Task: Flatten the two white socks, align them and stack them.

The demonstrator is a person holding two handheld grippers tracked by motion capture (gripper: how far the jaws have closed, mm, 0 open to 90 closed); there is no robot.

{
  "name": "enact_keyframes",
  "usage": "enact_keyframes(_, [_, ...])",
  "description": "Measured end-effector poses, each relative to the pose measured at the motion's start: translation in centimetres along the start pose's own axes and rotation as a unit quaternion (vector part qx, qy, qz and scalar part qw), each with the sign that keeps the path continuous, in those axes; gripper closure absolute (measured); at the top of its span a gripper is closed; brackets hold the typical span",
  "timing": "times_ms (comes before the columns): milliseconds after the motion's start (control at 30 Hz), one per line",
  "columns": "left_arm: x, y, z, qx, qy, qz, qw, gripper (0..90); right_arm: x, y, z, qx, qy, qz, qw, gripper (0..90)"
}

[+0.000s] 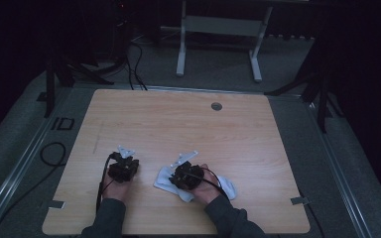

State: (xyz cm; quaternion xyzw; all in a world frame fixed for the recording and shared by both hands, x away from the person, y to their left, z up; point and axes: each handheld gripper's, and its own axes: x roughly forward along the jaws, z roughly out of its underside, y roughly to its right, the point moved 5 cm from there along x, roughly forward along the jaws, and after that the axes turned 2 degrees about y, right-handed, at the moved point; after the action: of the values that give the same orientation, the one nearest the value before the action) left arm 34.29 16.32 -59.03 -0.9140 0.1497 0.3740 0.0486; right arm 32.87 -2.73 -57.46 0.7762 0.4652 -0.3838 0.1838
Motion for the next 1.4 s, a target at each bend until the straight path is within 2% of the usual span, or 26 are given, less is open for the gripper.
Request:
enact_keyframes(133, [-0.7, 1.9, -0.2, 0.024, 0.013, 0.032, 0.9991, 89.2, 0.2, -0.2, 0.1, -0.006, -0.003, 0.002, 1.0, 72.5])
enact_keyframes(267, [-1.2, 3.6, -0.5, 0.046, 0.024, 0.062, 0.9967, 89.2, 0.2, -0.4, 0.1, -0.016, -0.002, 0.003, 0.9999, 68.9])
enact_keyframes(367, [-1.3, 4.7, -0.6, 0.053, 0.027, 0.083, 0.9948, 89.3, 0.2, -0.5, 0.1, -0.017, -0.004, 0.004, 0.9998, 68.8])
enact_keyframes(500, [-1.2, 5.8, -0.7, 0.066, 0.027, 0.098, 0.9926, 89.3, 0.5, -0.6, 0.3, -0.018, -0.009, 0.003, 0.9998, 67.4])
enact_keyframes(633, [-1.0, 6.4, -0.6, 0.073, 0.023, 0.105, 0.9916, 89.3, 0.7, -0.8, 0.5, -0.025, -0.012, 0.004, 0.9996, 65.1])
enact_keyframes(1000, [-0.6, 7.1, -0.6, 0.077, 0.023, 0.113, 0.9903, 89.3, 0.9, -0.9, 0.6, -0.022, -0.01, -0.004, 0.9997, 59.5])
enact_keyframes(1033, [-0.4, 7.2, -0.4, 0.079, 0.01, 0.112, 0.9904, 89.3, 0.9, -0.9, 0.6, -0.023, -0.01, -0.004, 0.9997, 59.1])
enact_keyframes(1100, [-0.2, 7.2, -0.2, 0.078, 0.001, 0.116, 0.9901, 89.4, 0.9, -0.8, 0.6, -0.024, -0.009, -0.007, 0.9996, 58.5])
enact_keyframes(1400, [-0.3, 7.1, -0.2, 0.083, -0.011, 0.111, 0.9904, 89.7, 0.7, -0.3, 0.8, -0.042, -0.011, 0.001, 0.999, 57.2])
